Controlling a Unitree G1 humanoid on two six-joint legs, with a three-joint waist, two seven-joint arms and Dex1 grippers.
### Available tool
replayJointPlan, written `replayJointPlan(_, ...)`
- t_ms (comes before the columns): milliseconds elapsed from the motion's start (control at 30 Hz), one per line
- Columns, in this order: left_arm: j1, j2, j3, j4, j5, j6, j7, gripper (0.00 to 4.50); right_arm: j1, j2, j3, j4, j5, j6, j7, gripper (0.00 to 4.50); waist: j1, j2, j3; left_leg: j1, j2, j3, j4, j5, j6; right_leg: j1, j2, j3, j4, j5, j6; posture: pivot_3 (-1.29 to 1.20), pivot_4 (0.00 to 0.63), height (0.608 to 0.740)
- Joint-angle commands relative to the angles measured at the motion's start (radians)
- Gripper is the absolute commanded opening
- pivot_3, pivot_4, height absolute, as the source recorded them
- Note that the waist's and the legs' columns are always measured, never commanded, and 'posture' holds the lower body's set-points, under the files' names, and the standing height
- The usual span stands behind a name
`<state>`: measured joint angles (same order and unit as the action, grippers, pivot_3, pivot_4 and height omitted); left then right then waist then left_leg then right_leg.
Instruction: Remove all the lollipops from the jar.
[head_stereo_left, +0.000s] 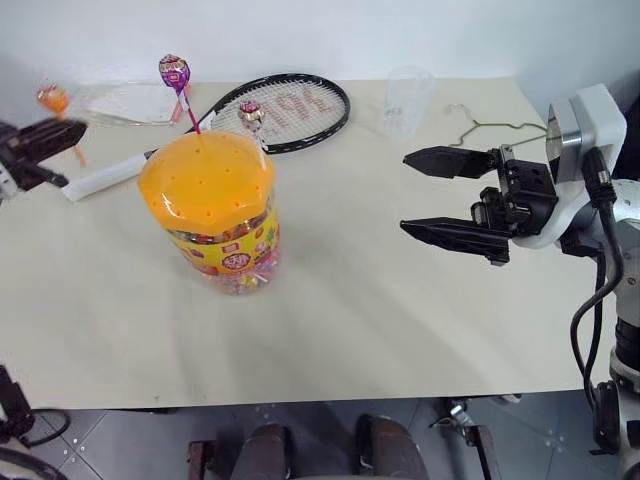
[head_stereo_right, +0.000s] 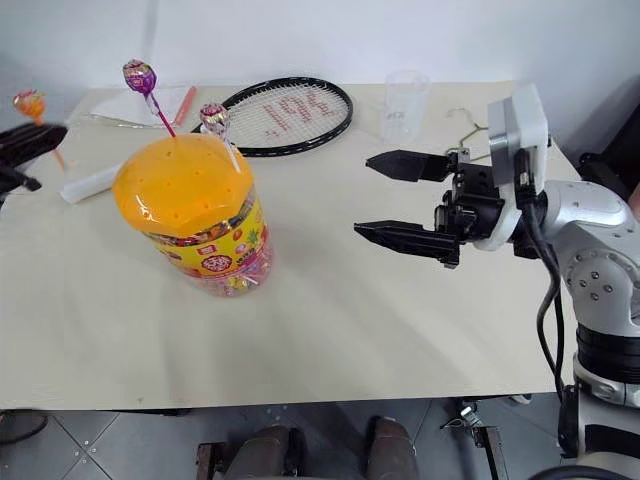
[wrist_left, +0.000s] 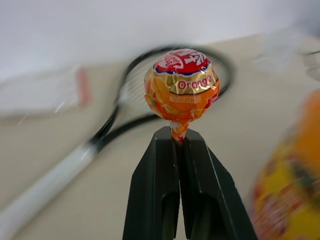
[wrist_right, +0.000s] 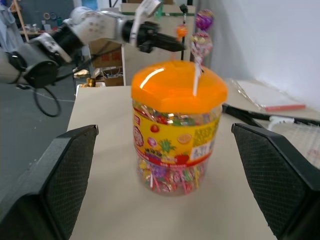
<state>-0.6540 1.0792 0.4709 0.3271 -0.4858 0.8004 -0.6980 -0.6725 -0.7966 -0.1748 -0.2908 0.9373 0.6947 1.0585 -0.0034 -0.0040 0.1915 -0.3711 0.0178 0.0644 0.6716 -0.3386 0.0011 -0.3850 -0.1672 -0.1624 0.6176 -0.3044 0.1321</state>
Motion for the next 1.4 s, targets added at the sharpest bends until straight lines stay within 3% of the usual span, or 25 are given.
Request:
replayJointPlan(33,0.086,0.016,0.061,-0.007,0.041,0.091,0.106,0.06,-0.010,-0.013,-0.011,0.012,-0.021,-0.019,0.022,4.50,0.001,-0.001,0.000,0.000,0.000,0.000,0.000,0.000,0.000,0.000,0.000,0.001,0.001,0.000,0.000,0.00,0.150,0.740)
replayJointPlan(300,0.358,-0.108,0.121,-0.220,0.029,0.333,0.238,0.06,0.050,-0.034,0.007,0.081,-0.137,-0.093,0.100,4.50,0.006,-0.009,0.000,-0.003,0.000,0.001,0.003,0.000,0.000,-0.003,0.000,0.004,0.003,0.000,0.000,0.00,0.150,0.740)
replayJointPlan(467,0.433,-0.111,0.105,-0.277,0.039,0.487,0.273,0.06,0.040,-0.032,-0.007,0.094,-0.149,-0.094,0.104,4.50,0.003,-0.010,0.000,-0.004,0.000,0.001,0.004,0.000,0.000,-0.005,0.000,0.005,0.004,0.000,0.000,0.00,0.150,0.740)
replayJointPlan(867,0.385,-0.093,0.061,-0.272,0.046,0.617,0.285,0.06,0.002,-0.012,-0.013,0.114,-0.148,-0.097,0.096,4.50,0.001,-0.010,0.000,-0.003,0.000,0.003,0.003,0.000,0.000,-0.007,0.000,0.008,0.005,0.000,0.000,0.00,0.150,0.740)
replayJointPlan(900,0.376,-0.097,0.067,-0.271,0.044,0.623,0.285,0.52,-0.003,-0.009,-0.016,0.116,-0.145,-0.095,0.092,4.50,0.001,-0.010,0.000,-0.003,0.000,0.003,0.003,0.000,0.000,-0.007,0.000,0.008,0.005,0.000,0.000,0.00,0.150,0.740)
replayJointPlan(1033,0.346,-0.094,0.075,-0.258,0.045,0.647,0.288,1.51,-0.017,0.002,-0.036,0.121,-0.127,-0.101,0.091,4.50,0.002,-0.010,0.000,-0.003,0.000,0.004,0.003,0.000,0.000,-0.007,0.000,0.007,0.005,0.000,0.000,0.00,0.150,0.740)
replayJointPlan(1300,0.298,-0.076,0.081,-0.259,0.046,0.673,0.284,3.99,-0.066,0.015,-0.052,0.158,-0.120,-0.096,0.071,4.50,0.002,-0.010,0.000,-0.003,0.000,0.004,0.003,0.000,0.000,-0.007,0.000,0.007,0.005,0.000,0.000,0.00,0.150,0.740)
replayJointPlan(1367,0.291,-0.068,0.084,-0.264,0.046,0.679,0.284,4.49,-0.070,0.015,-0.054,0.162,-0.121,-0.097,0.071,4.50,0.002,-0.010,0.000,-0.003,0.000,0.004,0.003,0.000,0.000,-0.007,0.000,0.007,0.005,0.000,0.000,0.00,0.150,0.740)
replayJointPlan(1400,0.288,-0.064,0.086,-0.269,0.045,0.683,0.282,4.49,-0.071,0.015,-0.054,0.164,-0.121,-0.098,0.072,4.50,0.002,-0.010,0.000,-0.003,0.000,0.004,0.004,0.000,0.000,-0.007,0.000,0.007,0.005,0.000,0.000,0.00,0.150,0.740)
